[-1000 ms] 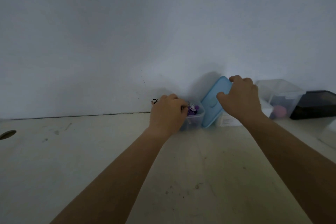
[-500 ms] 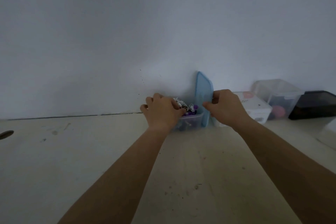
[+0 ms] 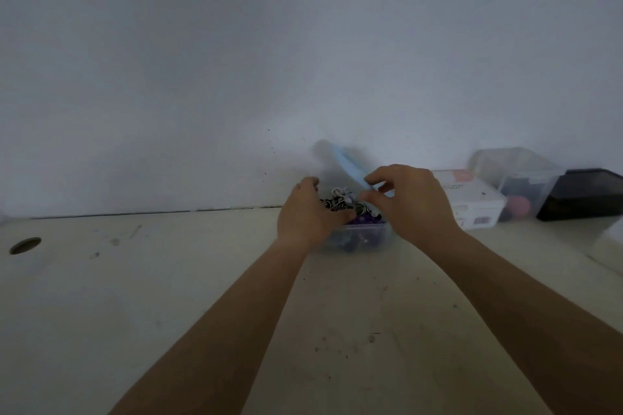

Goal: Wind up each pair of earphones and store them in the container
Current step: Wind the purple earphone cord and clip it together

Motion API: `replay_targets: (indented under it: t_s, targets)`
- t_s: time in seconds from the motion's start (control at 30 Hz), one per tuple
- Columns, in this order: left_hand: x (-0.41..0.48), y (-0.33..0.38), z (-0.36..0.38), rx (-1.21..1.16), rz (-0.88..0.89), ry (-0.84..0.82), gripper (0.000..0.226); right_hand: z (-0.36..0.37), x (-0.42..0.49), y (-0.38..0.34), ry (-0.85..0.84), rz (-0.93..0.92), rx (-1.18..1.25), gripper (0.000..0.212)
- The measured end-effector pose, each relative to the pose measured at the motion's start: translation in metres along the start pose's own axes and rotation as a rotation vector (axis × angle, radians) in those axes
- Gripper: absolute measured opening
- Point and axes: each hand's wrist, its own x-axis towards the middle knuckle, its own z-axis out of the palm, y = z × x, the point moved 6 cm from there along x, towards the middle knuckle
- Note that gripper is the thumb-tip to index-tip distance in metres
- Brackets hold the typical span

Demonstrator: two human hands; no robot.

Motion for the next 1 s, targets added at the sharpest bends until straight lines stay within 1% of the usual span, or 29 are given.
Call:
replay_targets:
  t_s: [0.07, 0.17, 0.27, 0.33, 0.4, 0.47, 0.57, 0.6, 0.67, 0.73, 0.8, 0.87, 1.0]
  targets:
    - [-0.006, -0.001, -0.006, -0.131, 0.061, 0.032, 0.082, 0.005, -0.005, -0.010, 0.014, -0.086, -0.013, 0.015]
    - [-0.010, -0.015, -0.023, -0.399, 0.080, 0.121, 0.047, 0.017, -0.011, -0.022, -0.032, -0.153, -0.051, 0.016]
    - [-0.012, -0.036, -0.038, -0.517, -0.025, 0.198, 0.038, 0.032, -0.017, -0.026, -0.115, -0.129, -0.089, 0.018]
    - [-0.010, -0.046, -0.038, -0.600, -0.092, 0.182, 0.033, 0.041, -0.021, -0.027, -0.156, -0.126, -0.140, 0.018]
    - [-0.008, -0.050, -0.036, -0.631, -0.120, 0.150, 0.029, 0.046, -0.023, -0.026, -0.165, -0.114, -0.161, 0.018]
    - [-0.008, -0.047, -0.036, -0.545, -0.080, 0.143, 0.029, 0.046, -0.023, -0.024, -0.158, -0.104, -0.164, 0.017]
    - [-0.009, -0.040, -0.037, -0.238, 0.043, 0.146, 0.033, 0.049, -0.023, -0.024, -0.195, -0.127, -0.147, 0.018]
    - [-0.008, -0.039, -0.036, -0.168, 0.067, 0.148, 0.033, 0.051, -0.024, -0.025, -0.217, -0.141, -0.131, 0.020]
    - [-0.007, -0.039, -0.036, -0.133, 0.069, 0.135, 0.033, 0.049, -0.025, -0.025, -0.217, -0.148, -0.048, 0.021]
    - [-0.005, -0.040, -0.038, -0.108, 0.065, 0.123, 0.032, 0.041, -0.025, -0.020, -0.138, -0.134, -0.003, 0.020]
    - [-0.005, -0.042, -0.040, -0.088, 0.070, 0.115, 0.031, 0.036, -0.027, -0.009, -0.098, -0.101, -0.112, 0.026]
    - [-0.009, -0.039, -0.040, -0.076, 0.094, 0.118, 0.031, 0.035, -0.029, 0.002, -0.120, -0.040, -0.204, 0.032]
    - [-0.017, -0.038, -0.037, -0.041, 0.093, 0.110, 0.034, 0.037, -0.034, 0.008, -0.164, -0.003, -0.207, 0.033]
